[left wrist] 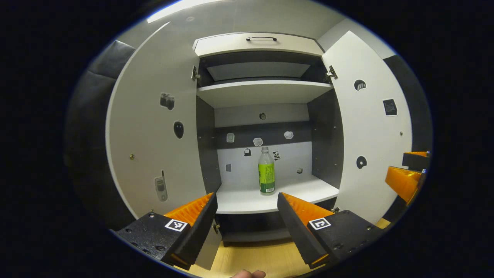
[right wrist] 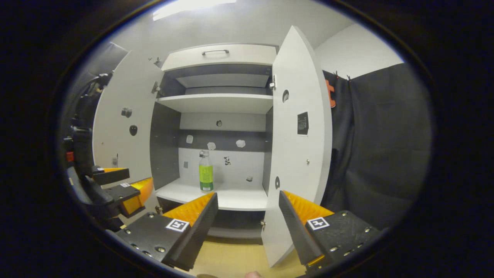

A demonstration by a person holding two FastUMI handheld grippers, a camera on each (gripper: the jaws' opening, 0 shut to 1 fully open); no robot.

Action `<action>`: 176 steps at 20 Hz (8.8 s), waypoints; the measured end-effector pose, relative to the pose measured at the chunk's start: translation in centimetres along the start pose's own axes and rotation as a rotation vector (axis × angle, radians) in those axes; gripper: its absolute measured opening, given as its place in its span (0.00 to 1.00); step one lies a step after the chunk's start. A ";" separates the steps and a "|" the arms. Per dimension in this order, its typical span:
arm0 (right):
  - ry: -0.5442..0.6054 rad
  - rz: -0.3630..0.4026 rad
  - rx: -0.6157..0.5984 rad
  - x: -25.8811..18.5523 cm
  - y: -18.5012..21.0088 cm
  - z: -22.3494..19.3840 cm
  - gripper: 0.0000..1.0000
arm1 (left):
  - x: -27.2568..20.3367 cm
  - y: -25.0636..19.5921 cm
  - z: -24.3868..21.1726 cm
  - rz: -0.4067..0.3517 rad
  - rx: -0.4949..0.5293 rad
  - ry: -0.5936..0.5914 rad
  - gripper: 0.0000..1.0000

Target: Grasp the bottle in the cabinet with the left hand and place it on the coaster, then close the right door with the right hand and the left door with the left hand.

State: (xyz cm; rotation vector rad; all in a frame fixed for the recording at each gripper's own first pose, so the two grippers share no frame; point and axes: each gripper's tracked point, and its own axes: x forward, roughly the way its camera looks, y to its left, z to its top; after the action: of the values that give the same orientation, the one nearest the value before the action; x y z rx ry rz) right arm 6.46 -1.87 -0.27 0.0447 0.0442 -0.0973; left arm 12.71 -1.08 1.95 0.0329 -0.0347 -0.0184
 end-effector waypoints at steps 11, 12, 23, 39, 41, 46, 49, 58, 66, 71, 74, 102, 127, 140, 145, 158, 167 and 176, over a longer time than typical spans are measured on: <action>-0.013 -0.016 0.000 2.2 -0.5 0.6 0.95 | 13.0 -3.9 -1.2 -0.058 -0.020 -0.001 0.98; -0.014 -0.012 0.006 2.3 -0.4 0.7 0.95 | 14.0 -4.0 -1.4 -0.058 -0.024 0.004 0.98; 0.008 -0.016 -0.016 4.1 0.1 0.1 0.95 | 23.8 -5.4 -3.9 -0.081 -0.092 0.044 0.98; 0.044 -0.058 -0.030 3.1 -0.6 -1.4 0.95 | 31.2 -5.0 -5.2 -0.078 -0.121 0.099 0.81; 0.050 -0.064 -0.018 2.6 -0.8 -1.7 0.95 | 30.6 -5.0 -4.9 -0.082 -0.121 0.104 0.80; 0.035 -0.071 0.009 1.0 -1.4 -1.2 0.96 | 26.6 -4.8 -2.8 -0.099 -0.127 0.067 0.80; 0.024 -0.066 0.017 -0.4 -1.7 -0.9 0.95 | 23.2 -5.0 -1.8 -0.114 -0.107 0.038 0.80; -0.004 -0.055 0.033 -4.7 -3.9 -0.6 0.95 | 10.8 -5.1 -0.5 -0.171 -0.109 0.007 0.78; -0.009 -0.054 0.089 -6.6 -6.0 -1.3 0.95 | 1.5 -4.8 -5.0 -0.144 -0.146 0.030 0.80; 0.000 -0.039 0.089 -6.6 -6.4 -1.9 0.94 | -2.3 -4.2 -10.6 -0.136 -0.169 0.099 0.80; 0.008 -0.039 0.108 -6.6 -6.7 -2.0 0.95 | -4.4 -4.7 -13.3 -0.159 -0.145 0.110 0.80; 0.098 0.042 -0.034 -5.4 -1.6 -3.6 0.95 | -16.2 -14.2 -35.0 -0.333 -0.109 0.232 0.81; 0.060 -0.054 0.073 -9.7 -12.3 -3.4 0.95 | -15.0 -14.8 -26.0 -0.374 0.000 0.170 0.93; 0.057 -0.185 0.093 -5.3 -26.5 -2.8 0.94 | -13.3 -14.2 -8.2 -0.402 -0.083 0.078 0.94; 0.088 -0.185 0.052 -2.9 -27.9 -3.4 0.94 | -12.7 -10.3 -4.8 -0.365 -0.099 0.097 0.94; 0.138 -0.091 0.047 4.0 -24.7 -3.7 0.96 | -14.0 0.6 -5.5 -0.189 -0.093 0.115 0.93; 0.171 0.050 -0.024 6.4 -19.4 -4.2 0.95 | -14.1 4.9 -7.3 -0.102 -0.081 0.141 0.93; 0.165 0.140 0.006 6.4 -11.0 -4.4 0.92 | -14.2 6.7 -8.4 -0.098 -0.091 0.174 0.93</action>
State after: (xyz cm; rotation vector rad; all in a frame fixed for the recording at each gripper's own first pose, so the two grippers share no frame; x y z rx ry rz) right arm 11.56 -13.26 -5.37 0.0611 0.2053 0.0469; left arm -1.03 6.11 -6.66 -0.0546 0.1419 -0.1152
